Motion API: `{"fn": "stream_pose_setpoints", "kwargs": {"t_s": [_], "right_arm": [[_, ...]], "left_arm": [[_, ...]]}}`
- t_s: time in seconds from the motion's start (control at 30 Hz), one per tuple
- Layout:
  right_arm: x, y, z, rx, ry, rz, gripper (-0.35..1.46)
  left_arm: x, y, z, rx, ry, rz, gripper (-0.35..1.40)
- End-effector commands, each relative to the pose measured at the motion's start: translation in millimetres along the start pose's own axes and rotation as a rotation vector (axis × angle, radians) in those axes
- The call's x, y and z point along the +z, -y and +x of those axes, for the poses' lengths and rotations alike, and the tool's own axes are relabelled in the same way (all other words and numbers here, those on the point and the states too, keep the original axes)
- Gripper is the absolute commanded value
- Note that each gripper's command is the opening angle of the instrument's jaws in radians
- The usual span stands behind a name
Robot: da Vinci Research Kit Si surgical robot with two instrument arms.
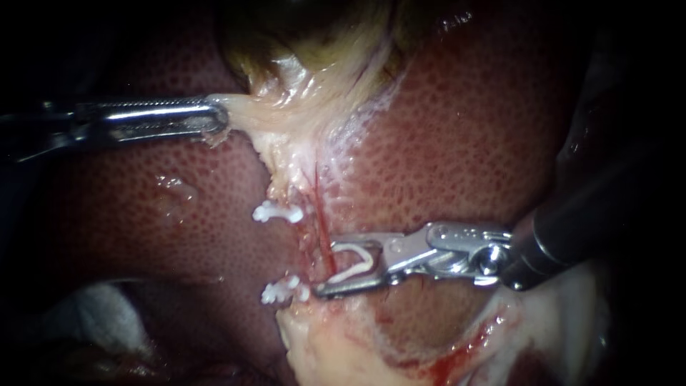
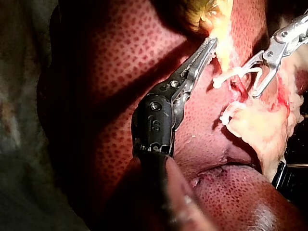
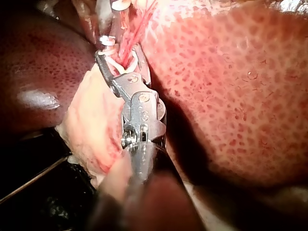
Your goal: Clipping first clip right tube
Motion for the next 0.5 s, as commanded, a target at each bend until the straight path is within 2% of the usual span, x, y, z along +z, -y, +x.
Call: {"fn": "stream_pose_setpoints", "kwargs": {"t_s": [0.03,0.2,0.37,0.5], "right_arm": [[0.3,0.1,-0.1,0.005,0.001,0.003,0.49],[1.7,0.2,-1.1,0.029,0.012,0.027,0.48],[2.1,0.3,-1.4,0.044,0.016,0.036,0.45],[1.7,0.2,-1.6,0.074,0.036,0.031,0.29]], "left_arm": [[0.0,0.0,0.0,0.000,0.000,0.000,-0.35],[0.0,-0.1,0.0,0.000,0.000,0.001,-0.35],[0.1,-0.1,0.0,0.000,0.000,0.001,-0.35],[0.1,-0.1,0.0,0.000,0.000,0.001,-0.35]]}}
